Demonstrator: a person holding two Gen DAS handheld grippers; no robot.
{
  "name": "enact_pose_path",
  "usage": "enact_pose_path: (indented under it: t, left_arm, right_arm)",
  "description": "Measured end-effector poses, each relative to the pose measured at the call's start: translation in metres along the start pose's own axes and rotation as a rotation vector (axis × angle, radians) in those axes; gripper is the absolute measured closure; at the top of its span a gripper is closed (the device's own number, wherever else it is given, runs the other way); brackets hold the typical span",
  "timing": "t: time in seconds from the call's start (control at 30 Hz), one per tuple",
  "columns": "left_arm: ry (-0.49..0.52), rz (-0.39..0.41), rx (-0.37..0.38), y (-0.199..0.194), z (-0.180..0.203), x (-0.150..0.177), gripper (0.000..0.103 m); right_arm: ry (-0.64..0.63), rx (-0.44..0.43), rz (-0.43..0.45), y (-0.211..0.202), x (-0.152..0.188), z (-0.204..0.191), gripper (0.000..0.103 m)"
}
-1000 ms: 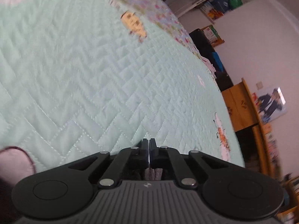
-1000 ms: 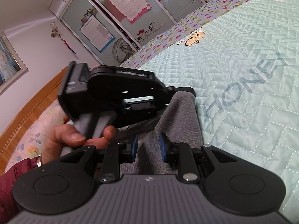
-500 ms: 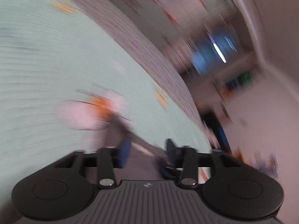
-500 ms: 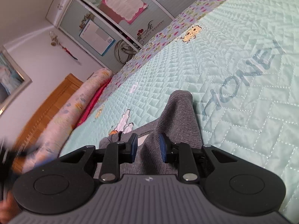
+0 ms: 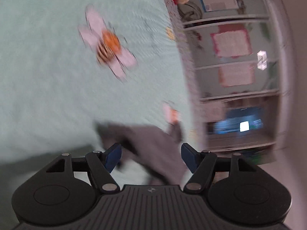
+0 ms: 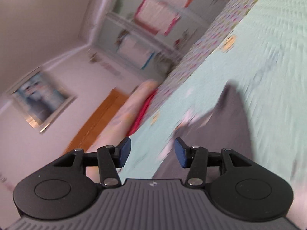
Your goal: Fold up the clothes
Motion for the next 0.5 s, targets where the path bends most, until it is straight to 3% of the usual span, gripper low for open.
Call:
enact_pose_path:
  t: [0.13,0.23,0.37,0.4,0.47,0.5]
  left_arm:
    - [-0.039,0.033,-0.003,0.014,0.003,0.005,0.032]
    - [-0.068,0.097,-0.046,0.020,-0.012,-0.007,0.032]
    - [-0.089,0.074,-0.067,0.033,-0.017,-0.012,0.033]
    - [-0.092,0.095,-0.107,0.034,-0.021,-0.014,0.035]
    - [-0.158,0.133,-0.163,0.036,-0.032,-0.017,0.056]
    - [-0.167,0.149,-0.192,0.036,-0.033,-0.018,0.061]
  right_arm:
    - [0.024,0.005,-0.072,-0.057,0.058,-0.033,0.045]
    - [0.044,0.024,-0.070,-0.088,0.078,-0.049,0.045]
    - [0.023,0.058,-0.077,-0.105,0.087,-0.065,0.042]
    - [0.015,0.079,-0.081,-0.107,0.089,-0.065,0.041]
    - [0.012,0.108,-0.089,-0.111,0.093,-0.065,0.041]
    - [0.026,0.117,-0.087,-0.115,0.096,-0.064,0.041]
Point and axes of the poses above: each gripper's, at about its wrist camera, not at the fingertips, and y roughly the way its jaws point, z to its right, x to its underside, the point moved 10 cm from there along y, roughly the way its jaws point, and after that the axes turned 2 degrees about -y, right-handed, at the moved point
